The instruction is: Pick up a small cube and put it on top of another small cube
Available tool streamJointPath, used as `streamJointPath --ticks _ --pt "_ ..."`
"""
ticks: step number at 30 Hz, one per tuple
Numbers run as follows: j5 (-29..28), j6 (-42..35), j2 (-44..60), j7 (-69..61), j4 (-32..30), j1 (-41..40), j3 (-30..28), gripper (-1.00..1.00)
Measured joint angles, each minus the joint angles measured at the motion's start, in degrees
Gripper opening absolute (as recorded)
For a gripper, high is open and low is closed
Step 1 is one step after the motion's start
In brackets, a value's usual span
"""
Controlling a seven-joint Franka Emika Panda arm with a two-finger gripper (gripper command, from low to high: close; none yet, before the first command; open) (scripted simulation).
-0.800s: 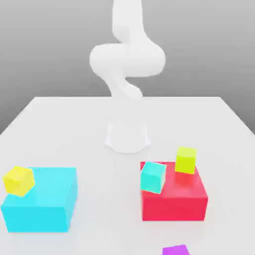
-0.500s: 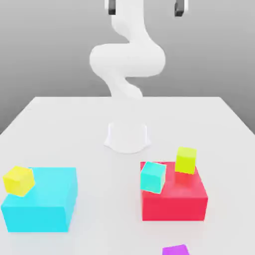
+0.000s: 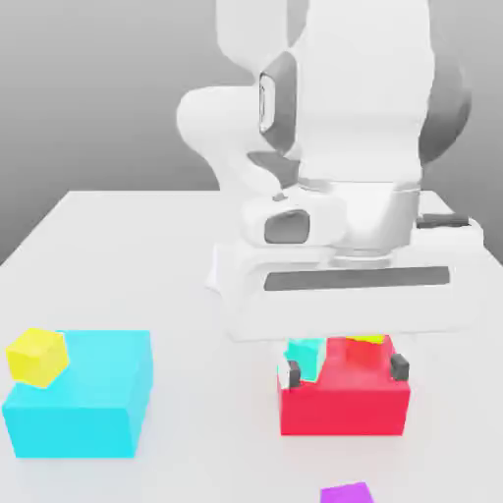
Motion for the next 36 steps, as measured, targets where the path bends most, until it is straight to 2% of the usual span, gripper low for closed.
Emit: streamJointPath --ticks 5,9,10,16,21,28,36 --pt "-0.39 2.87 10.35 0.25 0.49 1.12 0.50 0.00" --pt "-1.65 8.47 18.65 1.17 1.95 2.22 -0.56 0.00" --pt "-1.89 9.79 20.37 1.32 2.31 2.51 -0.91 -1.00" --pt "-2.03 10.47 21.23 1.44 2.49 2.64 -1.06 -1.00" --pt "-0.60 4.59 13.70 0.39 0.84 1.64 0.29 -1.00" --pt "0.26 -0.84 -0.61 -6.73 -8.18 2.62 4.33 -1.00" --pt "5.32 -6.14 -17.44 -18.67 -19.40 7.70 6.24 -1.00"
